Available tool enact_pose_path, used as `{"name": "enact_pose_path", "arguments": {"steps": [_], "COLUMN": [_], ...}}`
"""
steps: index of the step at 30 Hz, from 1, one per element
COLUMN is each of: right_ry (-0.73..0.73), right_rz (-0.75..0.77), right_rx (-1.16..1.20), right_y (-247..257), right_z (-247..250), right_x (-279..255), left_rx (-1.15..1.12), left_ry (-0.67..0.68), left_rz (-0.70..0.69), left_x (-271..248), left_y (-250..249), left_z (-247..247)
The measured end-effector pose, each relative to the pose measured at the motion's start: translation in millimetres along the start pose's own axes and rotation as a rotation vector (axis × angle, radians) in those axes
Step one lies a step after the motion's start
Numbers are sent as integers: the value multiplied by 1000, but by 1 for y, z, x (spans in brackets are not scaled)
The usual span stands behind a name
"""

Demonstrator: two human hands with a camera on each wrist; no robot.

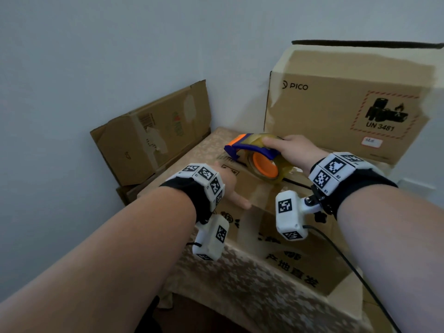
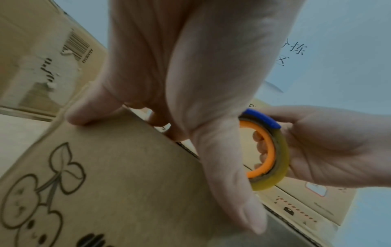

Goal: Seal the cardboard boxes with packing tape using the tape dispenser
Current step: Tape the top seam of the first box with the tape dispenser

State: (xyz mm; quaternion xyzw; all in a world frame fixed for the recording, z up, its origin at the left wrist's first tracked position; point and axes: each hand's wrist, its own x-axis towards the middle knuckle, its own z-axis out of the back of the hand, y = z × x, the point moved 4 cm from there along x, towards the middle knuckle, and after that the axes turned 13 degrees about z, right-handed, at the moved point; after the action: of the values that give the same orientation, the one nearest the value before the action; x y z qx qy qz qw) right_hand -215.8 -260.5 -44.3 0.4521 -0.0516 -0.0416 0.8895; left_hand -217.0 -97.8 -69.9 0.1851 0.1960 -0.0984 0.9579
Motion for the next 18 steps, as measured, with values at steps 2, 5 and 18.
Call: {"name": "enact_pose_path", "arguments": {"steps": [2,5,18], "right_ry": [-14,-73,-41], "right_rz": [24,-4,-96], "right_rx": [-2,-14,-150], "right_y": [-3,-19,-58], "right_z": [11,38,113], "right_x": [-5,-17,-77], "left_rx": [-8,-4,21], "left_ry": [-1,-8,-32], "left_rz": [33,46,62], "left_x": [1,6,13], "left_y": [-1,-2,-4], "left_z": [-1,-2,2]}}
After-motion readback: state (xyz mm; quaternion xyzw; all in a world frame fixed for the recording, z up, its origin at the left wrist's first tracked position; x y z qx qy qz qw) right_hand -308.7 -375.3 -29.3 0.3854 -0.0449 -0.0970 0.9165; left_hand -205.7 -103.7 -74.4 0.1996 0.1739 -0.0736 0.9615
